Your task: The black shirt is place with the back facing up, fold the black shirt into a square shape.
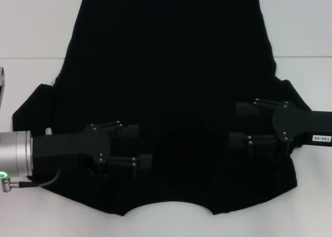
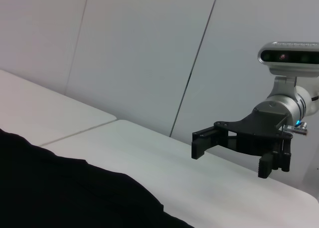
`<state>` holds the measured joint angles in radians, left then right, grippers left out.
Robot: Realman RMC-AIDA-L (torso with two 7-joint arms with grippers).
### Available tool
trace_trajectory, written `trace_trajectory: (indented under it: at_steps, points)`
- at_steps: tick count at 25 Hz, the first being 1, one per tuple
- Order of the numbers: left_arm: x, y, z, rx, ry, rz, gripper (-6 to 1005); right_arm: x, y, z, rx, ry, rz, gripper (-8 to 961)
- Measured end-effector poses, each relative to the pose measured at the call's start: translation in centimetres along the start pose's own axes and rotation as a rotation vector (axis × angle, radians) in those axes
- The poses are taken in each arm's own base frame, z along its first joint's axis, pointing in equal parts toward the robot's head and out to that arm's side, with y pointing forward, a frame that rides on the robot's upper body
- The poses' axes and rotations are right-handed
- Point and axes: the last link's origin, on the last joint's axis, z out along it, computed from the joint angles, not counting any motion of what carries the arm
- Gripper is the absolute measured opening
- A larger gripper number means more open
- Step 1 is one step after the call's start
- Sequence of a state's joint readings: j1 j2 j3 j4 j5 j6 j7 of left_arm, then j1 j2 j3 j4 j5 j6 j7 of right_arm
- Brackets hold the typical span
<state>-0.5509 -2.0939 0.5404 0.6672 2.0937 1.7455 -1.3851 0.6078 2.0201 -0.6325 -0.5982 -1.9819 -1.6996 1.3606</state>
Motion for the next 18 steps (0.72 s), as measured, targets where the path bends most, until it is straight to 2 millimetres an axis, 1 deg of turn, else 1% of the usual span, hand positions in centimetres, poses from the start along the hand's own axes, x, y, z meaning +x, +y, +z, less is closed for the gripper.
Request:
trace_trajectory:
  at_steps: [15,18]
  points:
    - [0.03,-0.08,-0.06,0.006,0.000,0.002,933,-0.07,0.01,0.14,-0.003,0.000,-0.002,941]
    - [0.06,-0.29,-0.22,0.025,0.011,-0.009,933,-0.11,0.01,0.17,-0.005,0.000,-0.002,923]
